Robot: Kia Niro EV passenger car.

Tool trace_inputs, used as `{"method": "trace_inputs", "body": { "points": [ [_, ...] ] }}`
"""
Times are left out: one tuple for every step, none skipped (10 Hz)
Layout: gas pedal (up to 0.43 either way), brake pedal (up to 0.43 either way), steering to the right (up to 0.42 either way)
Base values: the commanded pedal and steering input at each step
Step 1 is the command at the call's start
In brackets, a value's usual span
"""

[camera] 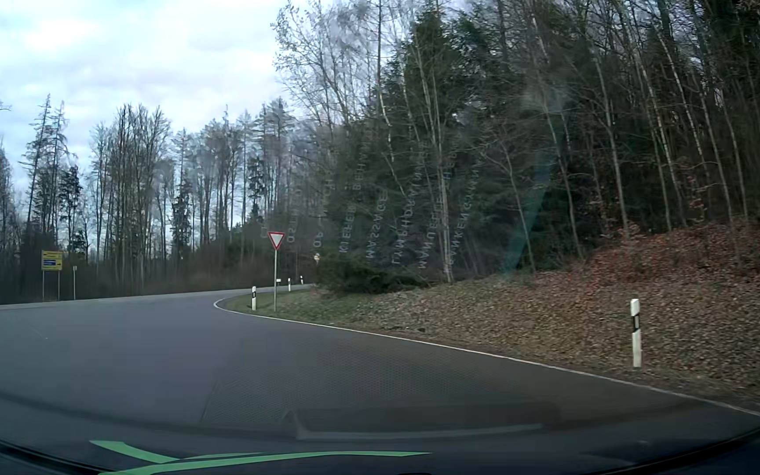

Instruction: Follow the waypoints while adhering to traffic rules and regulations

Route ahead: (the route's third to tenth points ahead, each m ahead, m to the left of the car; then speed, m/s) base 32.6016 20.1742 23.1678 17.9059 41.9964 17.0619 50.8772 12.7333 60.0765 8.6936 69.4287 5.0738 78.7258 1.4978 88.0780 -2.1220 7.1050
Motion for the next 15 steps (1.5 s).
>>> {"method": "trace_inputs", "body": {
  "points": [
    [0.067,0.000,-0.210],
    [0.067,0.000,-0.208],
    [0.067,0.000,-0.207],
    [0.067,0.000,-0.204],
    [0.067,0.000,-0.190],
    [0.039,0.000,-0.173],
    [0.000,0.000,-0.163],
    [0.000,0.000,-0.155],
    [0.000,0.000,-0.144],
    [0.000,0.000,-0.135],
    [0.000,0.000,-0.124],
    [0.000,0.000,-0.112],
    [0.000,0.000,-0.100],
    [0.000,0.000,-0.092],
    [0.000,0.000,-0.085]
  ]
}}
